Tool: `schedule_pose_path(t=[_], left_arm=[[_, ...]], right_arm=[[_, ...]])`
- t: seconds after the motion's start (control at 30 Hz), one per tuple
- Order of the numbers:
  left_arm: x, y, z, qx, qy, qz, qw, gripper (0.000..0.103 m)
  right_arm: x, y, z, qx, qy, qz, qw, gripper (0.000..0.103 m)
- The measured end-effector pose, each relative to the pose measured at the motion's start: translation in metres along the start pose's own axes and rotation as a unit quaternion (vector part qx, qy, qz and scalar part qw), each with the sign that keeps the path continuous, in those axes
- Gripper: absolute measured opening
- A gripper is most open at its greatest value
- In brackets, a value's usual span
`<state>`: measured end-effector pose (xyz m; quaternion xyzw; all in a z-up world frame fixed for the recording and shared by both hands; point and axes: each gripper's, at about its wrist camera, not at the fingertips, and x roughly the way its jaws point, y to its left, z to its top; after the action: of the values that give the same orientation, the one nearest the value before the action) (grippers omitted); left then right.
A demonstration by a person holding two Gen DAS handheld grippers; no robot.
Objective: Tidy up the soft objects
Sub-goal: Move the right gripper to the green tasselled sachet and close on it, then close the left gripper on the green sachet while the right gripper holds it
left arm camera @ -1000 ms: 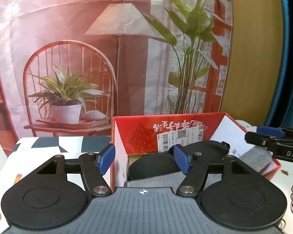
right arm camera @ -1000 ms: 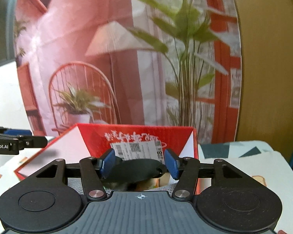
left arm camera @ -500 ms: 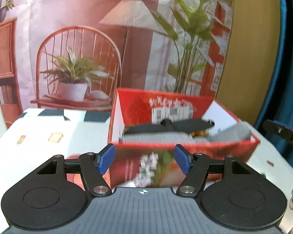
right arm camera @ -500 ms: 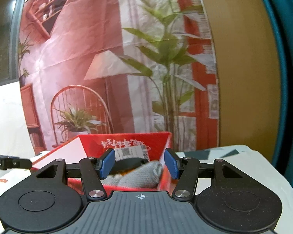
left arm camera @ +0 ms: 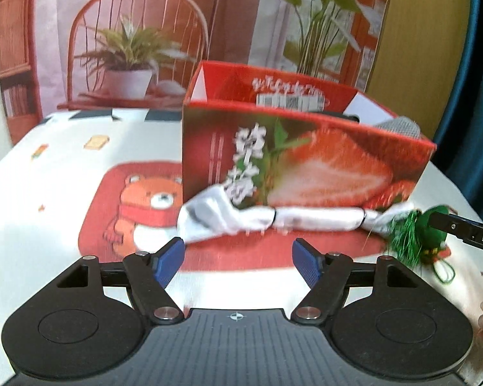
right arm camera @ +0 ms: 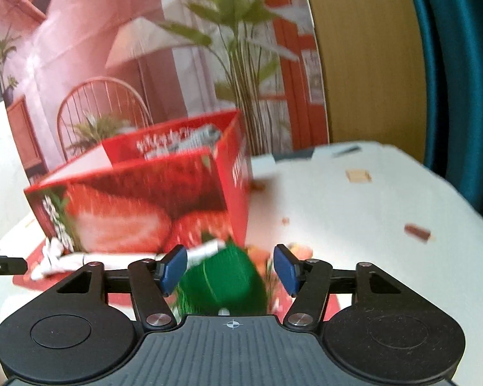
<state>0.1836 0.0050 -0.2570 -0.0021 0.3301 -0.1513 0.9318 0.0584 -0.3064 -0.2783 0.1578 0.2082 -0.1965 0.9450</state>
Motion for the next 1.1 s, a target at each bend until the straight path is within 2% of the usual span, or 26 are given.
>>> schedule_pose_path(t=[0.17,0.33,0.57,0.8,0.97,1.1], left_arm=[[0.003,0.005,-0.006,-0.007,0.017,0.006,0.9998,0.076],[0.003,0.006,-0.006,-0.013,0.021,0.008,0.9997,0.076],[0.003,0.01,-0.007,-0.025,0.023,0.009,0.9994,0.076],[0.001,0.016,-0.007,-0.044,0.018,0.019,0.9987,0.076],[-0.003,0.029,-0.006,-0.078,0.01,0.023,0.9966,0.075],[-0.004,0.036,-0.005,-0.106,0.008,0.002,0.9943,0.074]], right_arm=[[0.01,0.0,-0.009,0.008,0.021,0.007,1.0,0.062],[0.012,0.007,-0.01,-0.002,0.038,0.024,0.999,0.056],[0.003,0.032,-0.004,-0.014,0.043,0.075,0.996,0.055],[0.016,0.095,-0.007,-0.091,0.07,0.152,0.982,0.055],[0.03,0.135,-0.006,-0.146,0.072,0.194,0.967,0.055],[0.038,0.144,-0.012,-0.163,0.085,0.195,0.964,0.057]])
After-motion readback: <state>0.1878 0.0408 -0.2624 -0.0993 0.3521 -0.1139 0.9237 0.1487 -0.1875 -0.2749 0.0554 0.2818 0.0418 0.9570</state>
